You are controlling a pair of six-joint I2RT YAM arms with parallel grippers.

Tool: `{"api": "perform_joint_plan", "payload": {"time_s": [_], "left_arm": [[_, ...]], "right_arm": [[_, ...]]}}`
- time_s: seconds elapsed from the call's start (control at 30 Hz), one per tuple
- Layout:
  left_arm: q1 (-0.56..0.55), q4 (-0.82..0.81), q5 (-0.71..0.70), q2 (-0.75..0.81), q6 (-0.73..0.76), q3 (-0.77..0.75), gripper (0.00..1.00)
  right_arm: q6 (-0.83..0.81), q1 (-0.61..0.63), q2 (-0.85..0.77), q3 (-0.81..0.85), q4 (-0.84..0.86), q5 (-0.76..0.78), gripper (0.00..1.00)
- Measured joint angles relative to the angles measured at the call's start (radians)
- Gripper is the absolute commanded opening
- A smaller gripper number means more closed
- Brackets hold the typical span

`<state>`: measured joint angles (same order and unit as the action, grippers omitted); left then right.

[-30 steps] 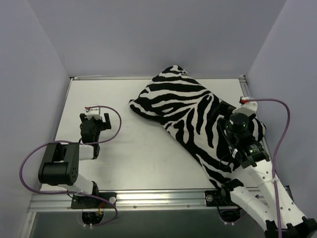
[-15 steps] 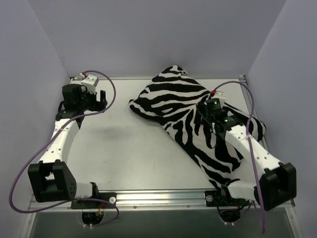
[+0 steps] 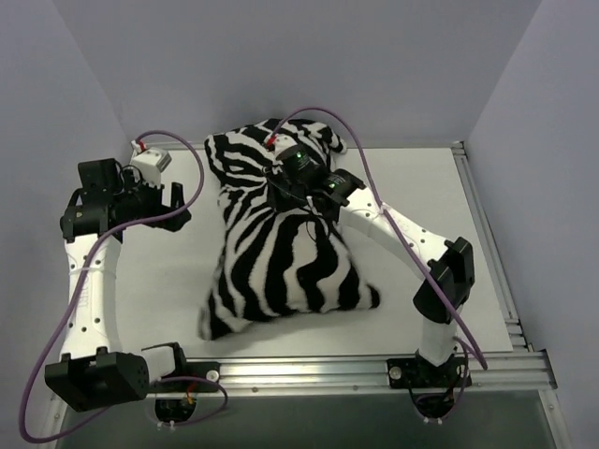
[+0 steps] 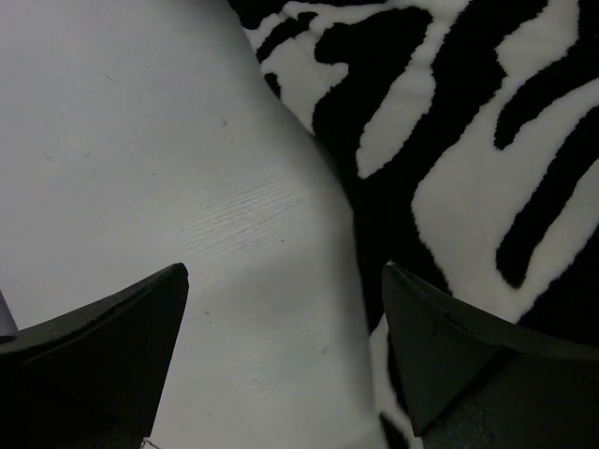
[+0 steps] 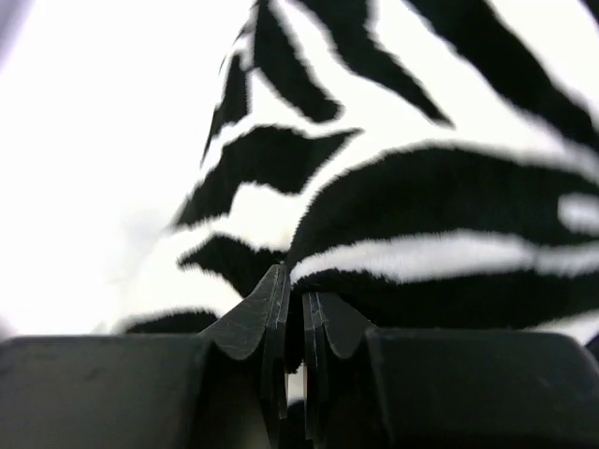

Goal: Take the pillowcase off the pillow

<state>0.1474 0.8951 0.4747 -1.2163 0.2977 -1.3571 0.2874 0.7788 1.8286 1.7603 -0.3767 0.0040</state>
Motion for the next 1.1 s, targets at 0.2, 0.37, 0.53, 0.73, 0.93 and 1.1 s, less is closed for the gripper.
{"api": "perform_joint_plan", "payload": {"time_s": [0.2, 0.37, 0.53, 0.73, 0.93, 1.1], "left_arm": [[0.033, 0.122, 0.047, 0.024, 0.034, -0.158, 0.94], [0.035, 0.160, 0.069, 0.032, 0.048, -0.247, 0.94], [0.035, 0.206, 0.099, -0.014, 0.047, -0.262, 0.94], [-0.129, 0.200, 0.068, -0.063, 0.040, -0.177, 0.94], [-0.413, 0.179, 0.069, -0.180, -0.004, -0.149, 0.94], [-0.610, 0.059, -0.066, -0.291, 0.006, -0.163, 0.94]], "right_arm": [[0.137, 0.036, -0.121, -0.047, 0.101, -0.210, 0.00], [0.312, -0.194, -0.367, -0.372, 0.250, -0.321, 0.00], [0.439, -0.563, -0.490, -0.809, 0.452, -0.394, 0.00], [0.516, -0.864, -0.449, -1.067, 0.687, -0.637, 0.00], [0.480, -0.877, -0.380, -1.032, 0.740, -0.736, 0.00], [0.446, -0.894, -0.356, -1.008, 0.728, -0.770, 0.00]]}}
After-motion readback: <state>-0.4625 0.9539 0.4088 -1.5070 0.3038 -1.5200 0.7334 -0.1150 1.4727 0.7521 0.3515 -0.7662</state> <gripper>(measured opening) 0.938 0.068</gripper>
